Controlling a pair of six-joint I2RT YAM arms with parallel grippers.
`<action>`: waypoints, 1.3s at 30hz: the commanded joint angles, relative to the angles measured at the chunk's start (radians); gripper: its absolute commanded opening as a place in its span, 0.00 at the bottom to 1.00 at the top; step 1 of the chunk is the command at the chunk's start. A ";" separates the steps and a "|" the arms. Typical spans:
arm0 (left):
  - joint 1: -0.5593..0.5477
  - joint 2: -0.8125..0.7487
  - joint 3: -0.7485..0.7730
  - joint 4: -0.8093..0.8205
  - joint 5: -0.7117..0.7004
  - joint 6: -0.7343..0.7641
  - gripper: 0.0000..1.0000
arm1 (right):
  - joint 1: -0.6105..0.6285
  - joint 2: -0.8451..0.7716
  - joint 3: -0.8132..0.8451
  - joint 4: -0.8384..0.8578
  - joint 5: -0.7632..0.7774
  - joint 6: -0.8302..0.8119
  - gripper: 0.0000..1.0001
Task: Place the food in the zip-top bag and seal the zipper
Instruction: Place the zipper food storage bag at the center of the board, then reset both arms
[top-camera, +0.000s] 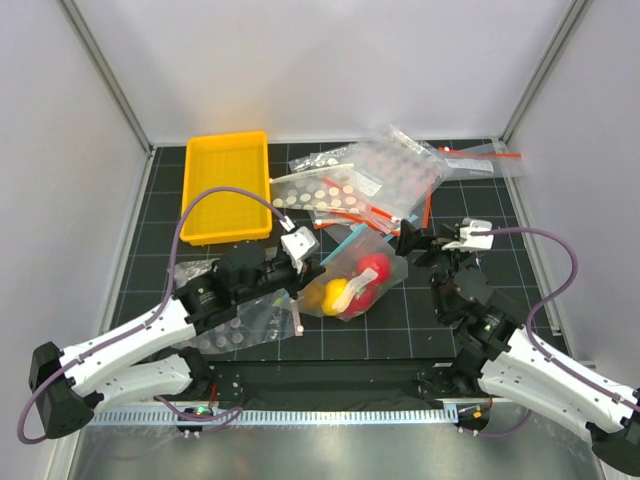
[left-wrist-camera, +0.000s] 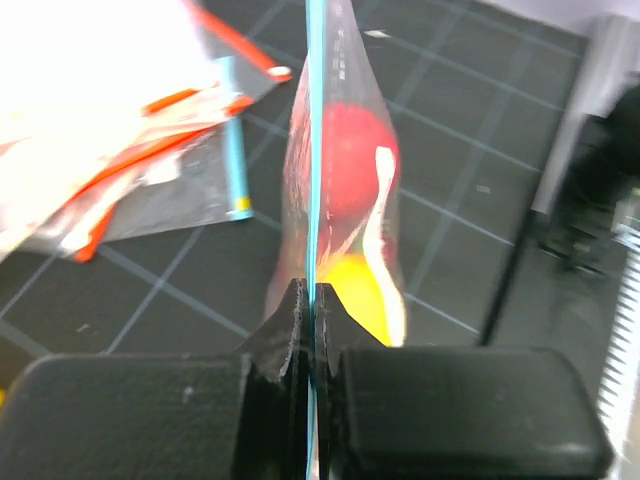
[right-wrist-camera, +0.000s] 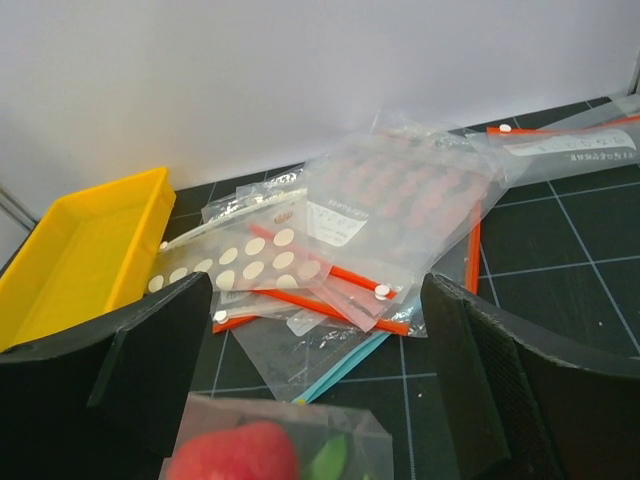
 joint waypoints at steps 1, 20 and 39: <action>0.000 0.023 0.053 0.083 -0.215 0.018 0.02 | -0.001 0.044 0.077 -0.004 0.034 0.059 0.95; 0.000 -0.333 -0.113 0.161 -1.016 -0.336 1.00 | -0.001 0.181 0.313 -0.511 0.519 0.530 1.00; 0.000 -0.576 -0.294 0.316 -0.935 -0.321 1.00 | -0.001 0.046 0.233 -0.531 0.624 0.602 1.00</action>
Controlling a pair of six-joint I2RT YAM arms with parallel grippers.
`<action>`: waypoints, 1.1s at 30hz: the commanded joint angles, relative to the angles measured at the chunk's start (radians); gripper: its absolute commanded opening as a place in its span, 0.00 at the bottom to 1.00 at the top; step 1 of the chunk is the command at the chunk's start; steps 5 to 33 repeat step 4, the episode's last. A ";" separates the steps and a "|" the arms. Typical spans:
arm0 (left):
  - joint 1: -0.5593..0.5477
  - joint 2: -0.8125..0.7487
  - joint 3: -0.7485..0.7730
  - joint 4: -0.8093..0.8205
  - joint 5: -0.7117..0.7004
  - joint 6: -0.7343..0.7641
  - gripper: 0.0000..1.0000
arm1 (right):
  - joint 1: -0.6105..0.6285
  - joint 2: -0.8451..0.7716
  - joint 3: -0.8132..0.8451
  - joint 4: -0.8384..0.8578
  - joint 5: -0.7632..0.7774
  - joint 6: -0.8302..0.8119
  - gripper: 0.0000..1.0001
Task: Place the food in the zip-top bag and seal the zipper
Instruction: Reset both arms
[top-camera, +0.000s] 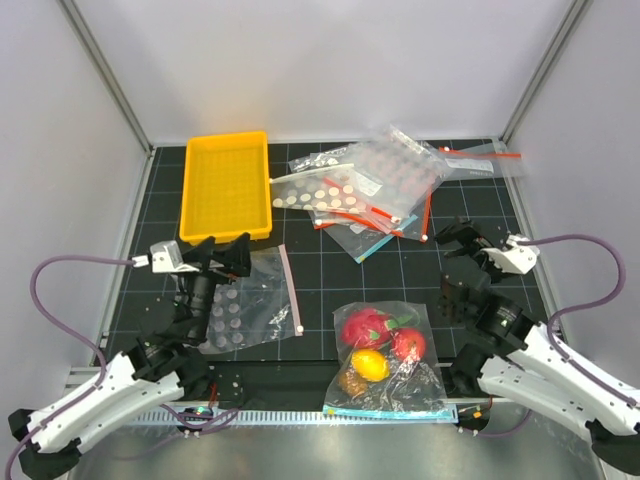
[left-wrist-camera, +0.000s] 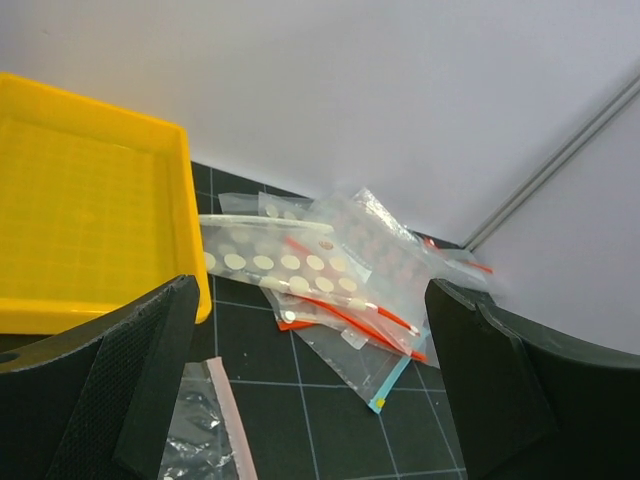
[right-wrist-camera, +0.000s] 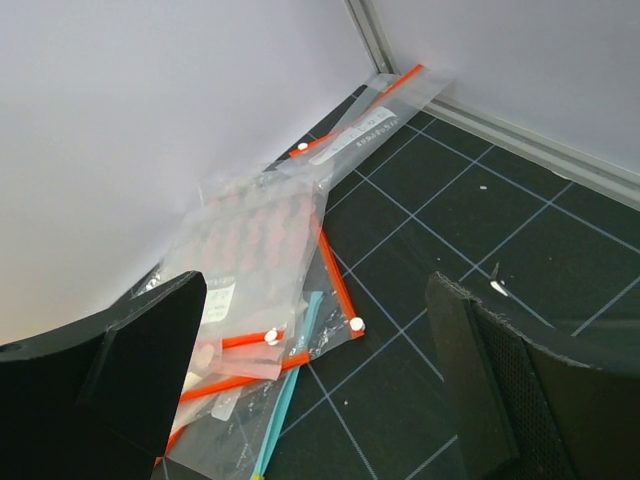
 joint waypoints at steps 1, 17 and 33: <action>0.000 0.023 0.036 0.042 0.027 0.013 1.00 | -0.001 0.026 0.043 0.001 0.066 0.070 0.99; 0.000 0.028 0.038 0.044 0.030 0.013 1.00 | -0.002 0.038 0.049 -0.001 0.059 0.052 1.00; 0.000 0.028 0.038 0.044 0.030 0.013 1.00 | -0.002 0.038 0.049 -0.001 0.059 0.052 1.00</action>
